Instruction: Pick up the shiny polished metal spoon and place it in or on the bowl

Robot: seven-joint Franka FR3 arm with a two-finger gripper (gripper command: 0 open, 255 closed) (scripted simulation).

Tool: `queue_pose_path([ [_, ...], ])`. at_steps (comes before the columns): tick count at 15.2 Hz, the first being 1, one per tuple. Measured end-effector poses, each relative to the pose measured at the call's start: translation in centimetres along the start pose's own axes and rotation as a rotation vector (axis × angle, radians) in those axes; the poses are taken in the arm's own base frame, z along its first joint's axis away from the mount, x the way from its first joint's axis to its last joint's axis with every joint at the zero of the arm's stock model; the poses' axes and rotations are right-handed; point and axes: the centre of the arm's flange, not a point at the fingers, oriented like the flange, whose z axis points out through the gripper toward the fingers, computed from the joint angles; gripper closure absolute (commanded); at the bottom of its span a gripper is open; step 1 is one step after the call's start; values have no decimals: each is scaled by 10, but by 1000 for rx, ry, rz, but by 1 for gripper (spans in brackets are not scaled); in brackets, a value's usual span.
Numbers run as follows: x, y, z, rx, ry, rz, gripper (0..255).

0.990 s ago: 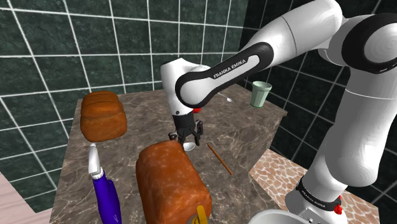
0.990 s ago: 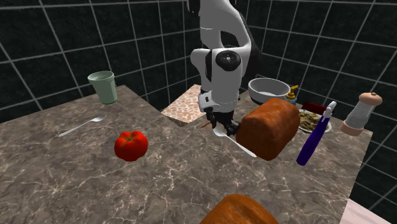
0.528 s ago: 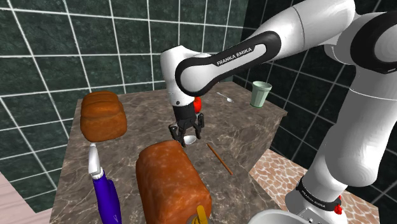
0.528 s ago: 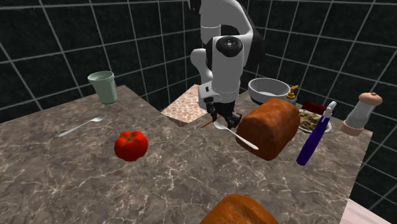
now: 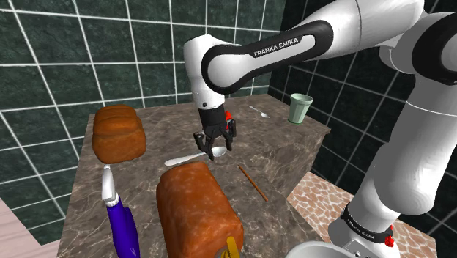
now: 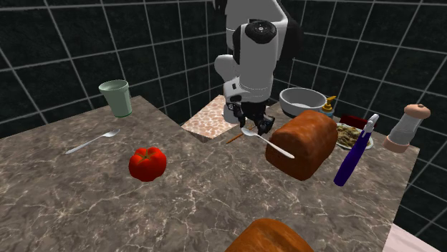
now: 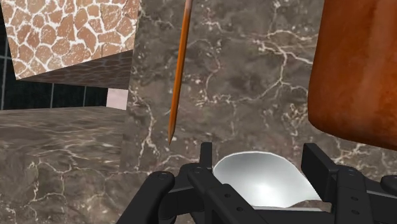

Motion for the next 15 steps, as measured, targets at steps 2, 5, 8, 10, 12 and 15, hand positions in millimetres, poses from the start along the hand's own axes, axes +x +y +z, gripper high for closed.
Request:
queue_pose_path([
  [2, -2, 1, -10, 0, 0, 0, 255],
  [5, -7, 4, -25, 0, 0, 0, 255],
  [8, -10, 6, -40, 0, 0, 0, 255],
  [10, -12, 7, -49, 0, 0, 0, 255],
  [12, -30, 8, -49, 0, 0, 0, 255],
  [15, -66, 12, -42, -1, 0, -1, 255],
])
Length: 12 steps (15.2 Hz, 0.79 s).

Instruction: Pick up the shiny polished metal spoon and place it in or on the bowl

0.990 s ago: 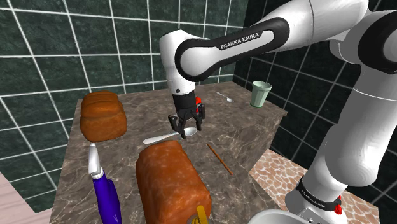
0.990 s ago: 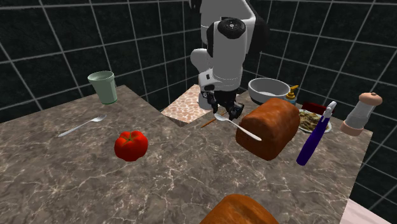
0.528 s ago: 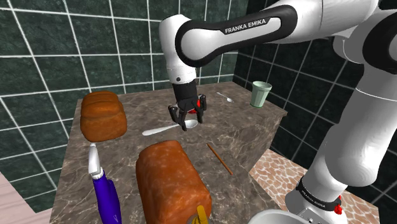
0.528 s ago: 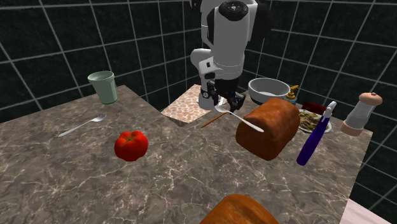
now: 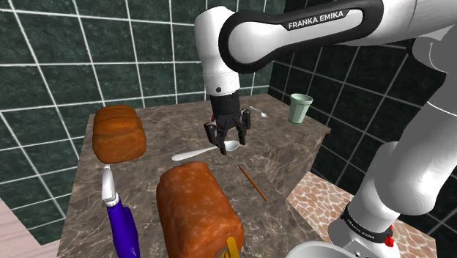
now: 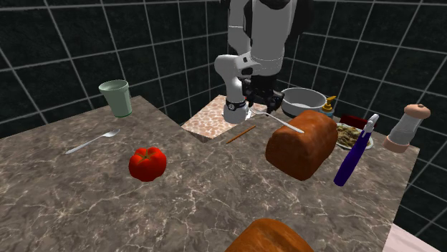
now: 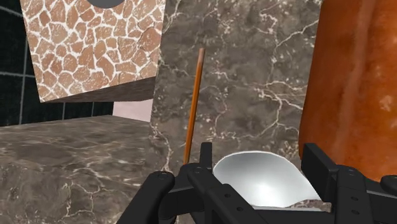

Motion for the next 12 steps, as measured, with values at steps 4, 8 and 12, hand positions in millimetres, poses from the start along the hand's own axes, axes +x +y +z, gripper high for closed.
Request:
queue_pose_path([
  [4, -48, 4, 11, 0, 0, 0, 255],
  [8, -101, 7, 26, 0, 0, 0, 255],
  [12, -152, 10, 36, -1, 0, 0, 255],
])
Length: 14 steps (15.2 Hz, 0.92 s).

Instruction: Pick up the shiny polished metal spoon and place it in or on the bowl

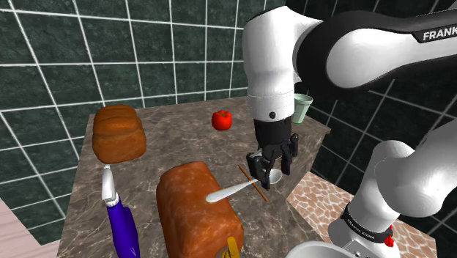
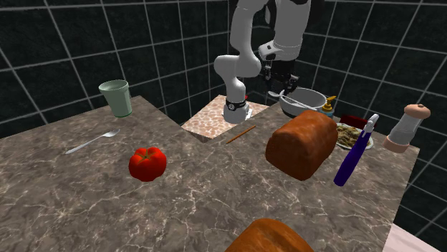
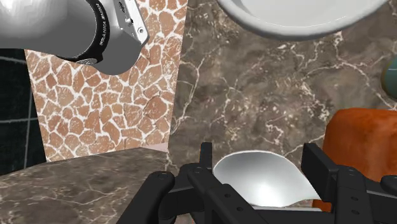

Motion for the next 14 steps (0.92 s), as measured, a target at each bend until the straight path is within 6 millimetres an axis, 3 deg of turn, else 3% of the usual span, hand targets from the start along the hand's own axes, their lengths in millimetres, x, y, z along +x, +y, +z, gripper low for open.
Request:
queue_pose_path([
  [14, -183, 13, 39, 1, 1, 0, 255],
])
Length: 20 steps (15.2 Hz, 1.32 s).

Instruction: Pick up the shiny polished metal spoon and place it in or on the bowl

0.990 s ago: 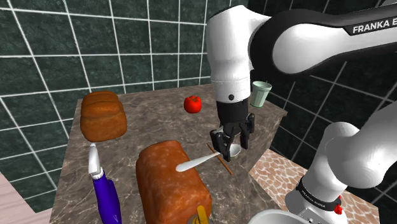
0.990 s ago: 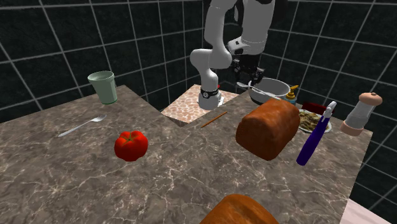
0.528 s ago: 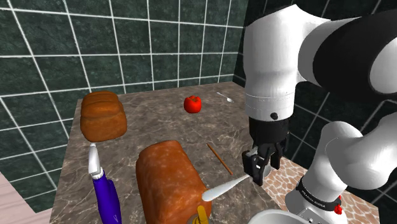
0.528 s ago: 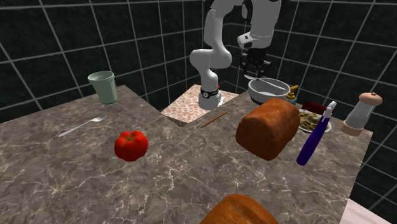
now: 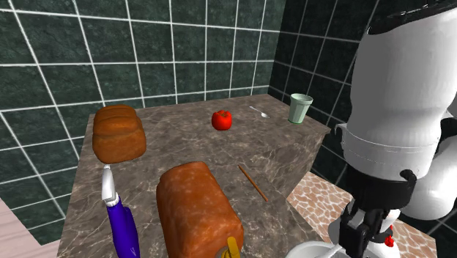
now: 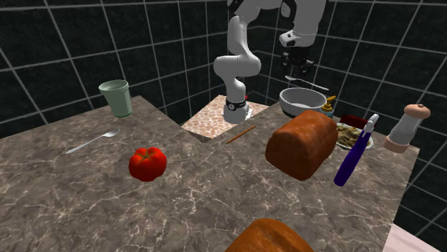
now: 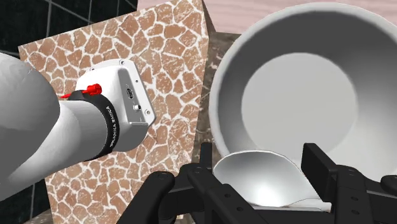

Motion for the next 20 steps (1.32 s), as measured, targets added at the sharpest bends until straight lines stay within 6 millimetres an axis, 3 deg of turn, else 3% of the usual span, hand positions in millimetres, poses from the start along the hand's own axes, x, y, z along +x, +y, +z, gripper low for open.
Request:
queue_pose_path([
  [3, -40, 4, 10, -1, 1, 0, 255],
  [5, -50, 4, 19, 0, -1, 0, 255],
  [20, -35, -4, 90, 0, -2, 1, 255],
])
